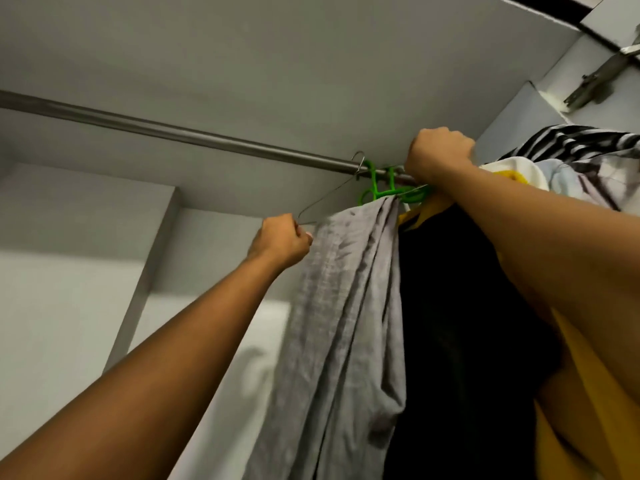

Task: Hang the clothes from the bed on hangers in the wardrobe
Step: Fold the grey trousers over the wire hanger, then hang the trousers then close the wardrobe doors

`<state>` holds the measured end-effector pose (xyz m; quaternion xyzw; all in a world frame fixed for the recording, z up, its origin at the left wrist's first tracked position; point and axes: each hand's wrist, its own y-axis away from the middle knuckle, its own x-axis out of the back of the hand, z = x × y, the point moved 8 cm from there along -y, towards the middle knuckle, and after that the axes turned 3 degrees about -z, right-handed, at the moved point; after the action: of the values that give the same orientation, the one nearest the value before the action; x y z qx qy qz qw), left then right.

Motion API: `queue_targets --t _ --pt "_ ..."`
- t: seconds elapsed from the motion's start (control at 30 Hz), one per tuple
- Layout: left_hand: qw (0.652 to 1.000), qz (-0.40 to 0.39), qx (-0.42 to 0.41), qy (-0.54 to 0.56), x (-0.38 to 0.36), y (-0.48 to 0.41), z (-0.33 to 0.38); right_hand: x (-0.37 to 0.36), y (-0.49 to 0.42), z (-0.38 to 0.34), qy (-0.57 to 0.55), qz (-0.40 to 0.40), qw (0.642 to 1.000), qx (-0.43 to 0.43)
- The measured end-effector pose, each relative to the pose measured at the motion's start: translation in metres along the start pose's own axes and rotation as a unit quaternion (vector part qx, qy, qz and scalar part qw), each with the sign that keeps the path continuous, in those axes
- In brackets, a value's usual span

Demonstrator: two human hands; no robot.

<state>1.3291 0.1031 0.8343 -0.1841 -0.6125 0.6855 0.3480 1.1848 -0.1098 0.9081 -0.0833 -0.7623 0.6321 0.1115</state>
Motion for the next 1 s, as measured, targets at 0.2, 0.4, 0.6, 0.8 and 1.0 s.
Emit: queue_targets --t 0.2,0.4,0.6,0.8,1.0 --pt "1.000 -0.005 0.010 0.000 -0.018 -0.002 -0.012 -0.001 -0.002 -0.005 0.026 -0.032 0.999 0.024" --pt "1.000 -0.020 0.013 0.016 -0.033 0.008 -0.015 0.002 0.009 -0.029 0.094 -0.020 0.992 0.086" --pt "0.999 -0.025 0.011 0.042 -0.024 0.030 -0.009 -0.006 0.046 -0.051 0.146 0.053 0.977 0.148" --pt "0.999 -0.025 -0.004 0.037 0.003 0.096 -0.012 -0.015 0.139 -0.064 -0.038 0.010 0.973 0.227" --pt "0.994 -0.068 -0.014 0.081 0.016 0.172 -0.007 -0.017 0.226 -0.041 -0.087 -0.086 0.967 0.224"
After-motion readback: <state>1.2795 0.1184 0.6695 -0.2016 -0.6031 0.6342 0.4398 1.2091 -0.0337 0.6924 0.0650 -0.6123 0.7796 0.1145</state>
